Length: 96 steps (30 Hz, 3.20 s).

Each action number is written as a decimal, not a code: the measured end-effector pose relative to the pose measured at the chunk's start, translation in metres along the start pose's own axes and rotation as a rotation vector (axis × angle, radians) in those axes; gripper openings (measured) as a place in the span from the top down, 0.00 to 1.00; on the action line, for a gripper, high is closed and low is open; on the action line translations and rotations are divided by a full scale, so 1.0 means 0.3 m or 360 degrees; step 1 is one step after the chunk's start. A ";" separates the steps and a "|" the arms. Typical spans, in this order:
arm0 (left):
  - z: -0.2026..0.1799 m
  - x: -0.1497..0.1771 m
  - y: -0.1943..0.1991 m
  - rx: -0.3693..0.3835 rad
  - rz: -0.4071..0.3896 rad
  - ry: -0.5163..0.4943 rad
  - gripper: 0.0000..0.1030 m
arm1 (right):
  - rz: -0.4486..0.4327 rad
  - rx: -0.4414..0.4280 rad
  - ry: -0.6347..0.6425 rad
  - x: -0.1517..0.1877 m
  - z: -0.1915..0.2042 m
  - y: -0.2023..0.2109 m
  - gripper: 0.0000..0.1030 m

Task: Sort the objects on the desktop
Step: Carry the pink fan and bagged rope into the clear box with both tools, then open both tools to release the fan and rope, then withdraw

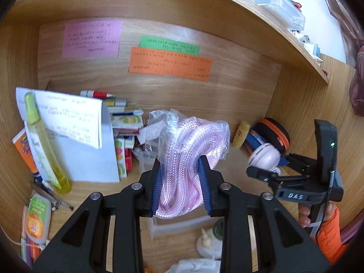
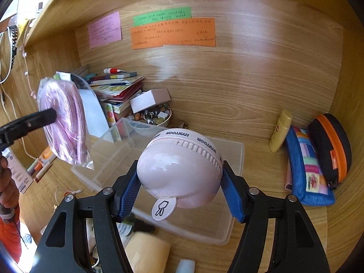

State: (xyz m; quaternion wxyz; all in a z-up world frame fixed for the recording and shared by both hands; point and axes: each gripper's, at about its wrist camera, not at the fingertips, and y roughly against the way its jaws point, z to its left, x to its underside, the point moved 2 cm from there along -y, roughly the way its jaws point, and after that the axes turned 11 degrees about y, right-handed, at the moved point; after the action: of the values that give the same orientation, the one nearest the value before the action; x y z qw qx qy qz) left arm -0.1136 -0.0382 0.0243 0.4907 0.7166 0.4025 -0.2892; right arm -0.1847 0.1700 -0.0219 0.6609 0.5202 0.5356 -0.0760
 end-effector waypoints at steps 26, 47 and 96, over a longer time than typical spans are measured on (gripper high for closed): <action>0.036 0.078 -0.367 -0.0010 0.0338 0.0004 0.83 | 0.0261 -0.0083 -0.0022 0.061 -0.047 -0.254 0.39; 0.037 0.119 -0.400 -0.0054 0.0395 0.0006 0.60 | 0.0333 -0.0061 0.0076 0.072 -0.004 -0.292 0.38; 0.193 0.274 0.081 -0.0158 0.0401 0.0272 0.05 | 0.0171 0.0118 -0.0112 0.325 -0.017 0.157 0.06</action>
State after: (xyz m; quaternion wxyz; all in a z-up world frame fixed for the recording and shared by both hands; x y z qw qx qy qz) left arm -0.0521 -0.0731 -0.0512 0.5219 0.7582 0.3636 -0.1431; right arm -0.1166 0.2393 -0.0696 0.6626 0.5693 0.4803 -0.0785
